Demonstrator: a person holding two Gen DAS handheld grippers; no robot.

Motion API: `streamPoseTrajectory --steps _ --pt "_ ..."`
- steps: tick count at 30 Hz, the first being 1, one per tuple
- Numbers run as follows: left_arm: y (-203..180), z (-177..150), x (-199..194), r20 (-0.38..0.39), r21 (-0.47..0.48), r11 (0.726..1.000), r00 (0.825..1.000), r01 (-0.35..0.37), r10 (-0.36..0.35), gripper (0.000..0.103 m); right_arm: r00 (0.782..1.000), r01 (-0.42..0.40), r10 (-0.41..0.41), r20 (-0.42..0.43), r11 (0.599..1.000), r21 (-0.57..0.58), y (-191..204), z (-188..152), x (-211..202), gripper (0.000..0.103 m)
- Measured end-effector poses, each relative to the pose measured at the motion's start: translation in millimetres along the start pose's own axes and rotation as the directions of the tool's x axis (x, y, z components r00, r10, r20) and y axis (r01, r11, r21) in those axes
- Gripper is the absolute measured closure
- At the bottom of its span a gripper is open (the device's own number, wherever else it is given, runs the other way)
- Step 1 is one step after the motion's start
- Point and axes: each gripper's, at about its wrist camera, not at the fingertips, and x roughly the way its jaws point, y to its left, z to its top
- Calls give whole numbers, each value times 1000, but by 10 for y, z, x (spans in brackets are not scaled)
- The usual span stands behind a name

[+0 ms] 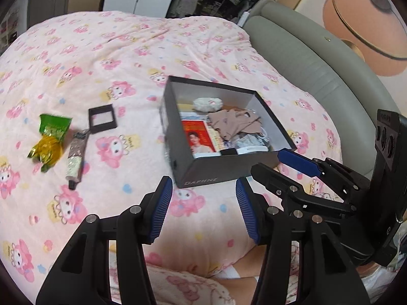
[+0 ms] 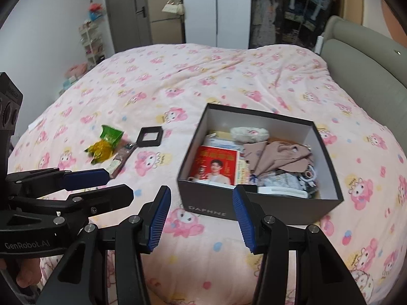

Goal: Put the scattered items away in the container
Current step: 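Move the left gripper to the brown-and-white tube on the bedspread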

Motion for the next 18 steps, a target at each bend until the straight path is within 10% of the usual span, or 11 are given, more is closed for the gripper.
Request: streamPoseTrajectory --steps 18 --pt "2091 -190 160 -64 -359 925 992 -128 112 50 942 -271 244 -231 958 -94 1082 270 1346 56"
